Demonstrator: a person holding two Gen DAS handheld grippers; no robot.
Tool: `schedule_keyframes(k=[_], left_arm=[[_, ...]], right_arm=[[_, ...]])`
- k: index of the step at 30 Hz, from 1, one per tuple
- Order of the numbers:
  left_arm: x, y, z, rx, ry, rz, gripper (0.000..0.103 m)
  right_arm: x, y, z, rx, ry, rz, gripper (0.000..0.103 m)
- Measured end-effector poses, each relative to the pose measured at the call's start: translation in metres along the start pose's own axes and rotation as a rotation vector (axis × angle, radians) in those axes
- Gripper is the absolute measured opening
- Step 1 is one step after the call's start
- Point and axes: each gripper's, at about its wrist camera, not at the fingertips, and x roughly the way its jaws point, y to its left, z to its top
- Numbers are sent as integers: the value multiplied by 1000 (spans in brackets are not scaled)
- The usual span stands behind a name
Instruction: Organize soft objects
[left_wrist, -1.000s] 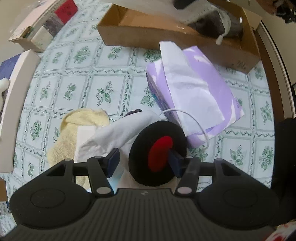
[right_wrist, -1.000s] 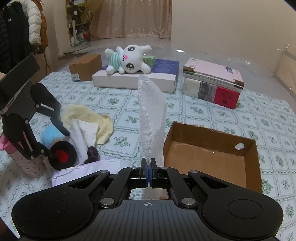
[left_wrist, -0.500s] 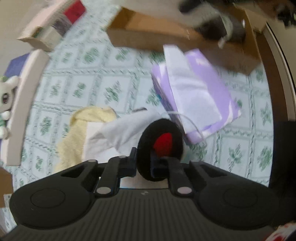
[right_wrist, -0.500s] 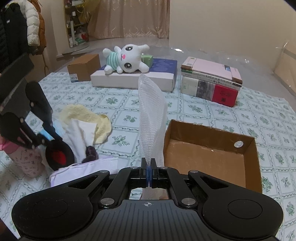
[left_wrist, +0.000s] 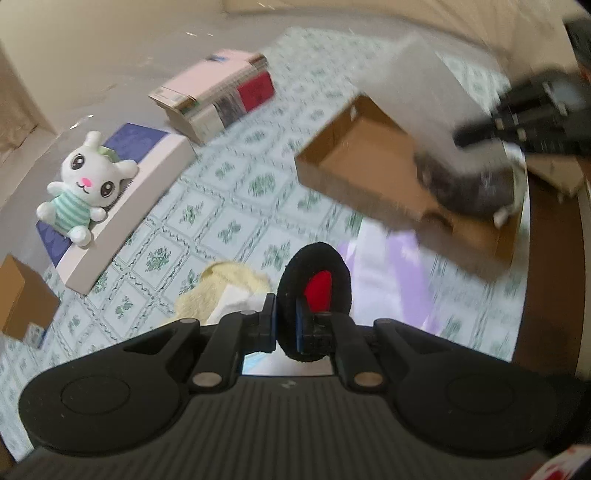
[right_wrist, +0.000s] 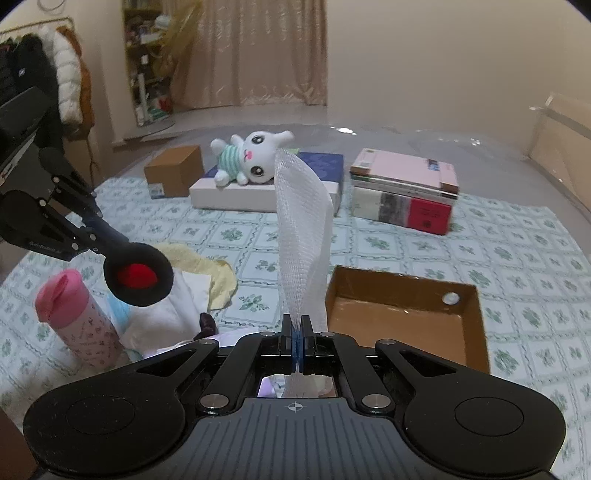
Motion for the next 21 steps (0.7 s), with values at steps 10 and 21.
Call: schedule_keyframes(k=[10,21], left_arm=[[-1,-59,25,-270,-153,-60,8],[45,-125,36,-509,-225,-91,8]], right_arm=[[-35,-39,-23,147,57,-54,1],[-38,-81,-53,260,115,-81,1]])
